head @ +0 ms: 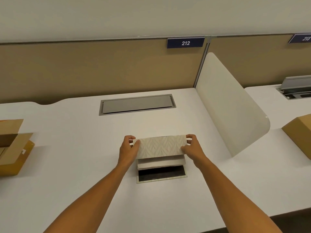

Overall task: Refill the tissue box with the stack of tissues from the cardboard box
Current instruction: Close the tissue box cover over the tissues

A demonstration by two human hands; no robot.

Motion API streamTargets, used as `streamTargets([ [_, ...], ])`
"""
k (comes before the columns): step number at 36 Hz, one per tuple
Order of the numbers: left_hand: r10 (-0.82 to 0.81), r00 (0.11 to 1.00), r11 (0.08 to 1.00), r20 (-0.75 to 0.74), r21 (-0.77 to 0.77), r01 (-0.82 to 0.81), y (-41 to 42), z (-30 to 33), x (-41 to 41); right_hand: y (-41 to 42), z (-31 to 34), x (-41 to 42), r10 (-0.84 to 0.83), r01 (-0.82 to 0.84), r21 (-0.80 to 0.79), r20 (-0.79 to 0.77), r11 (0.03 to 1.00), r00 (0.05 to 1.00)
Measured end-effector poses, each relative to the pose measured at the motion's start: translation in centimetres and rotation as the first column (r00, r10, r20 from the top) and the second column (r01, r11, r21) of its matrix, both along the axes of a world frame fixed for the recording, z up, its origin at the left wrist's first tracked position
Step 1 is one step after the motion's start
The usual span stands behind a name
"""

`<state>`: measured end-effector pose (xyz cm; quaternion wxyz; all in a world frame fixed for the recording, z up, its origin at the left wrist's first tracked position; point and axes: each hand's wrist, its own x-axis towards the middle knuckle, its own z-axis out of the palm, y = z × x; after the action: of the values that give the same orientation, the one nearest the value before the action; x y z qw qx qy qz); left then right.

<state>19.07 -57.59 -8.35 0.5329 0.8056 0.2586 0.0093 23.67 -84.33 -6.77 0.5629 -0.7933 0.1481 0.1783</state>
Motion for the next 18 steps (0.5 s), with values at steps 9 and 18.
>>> streamTargets([
  [9, 0.044, 0.97, 0.989, -0.239, -0.124, -0.076, -0.5, 0.3, 0.6, 0.1, 0.5, 0.0, -0.1, 0.099, -0.03, -0.062, 0.995, 0.993],
  [18, -0.075, 0.957, 0.974, -0.282, -0.226, 0.01, -0.1, 0.5, -0.7, -0.4, -0.3, -1.1, -0.039, 0.031, -0.064, -0.119, 0.997, 0.992],
])
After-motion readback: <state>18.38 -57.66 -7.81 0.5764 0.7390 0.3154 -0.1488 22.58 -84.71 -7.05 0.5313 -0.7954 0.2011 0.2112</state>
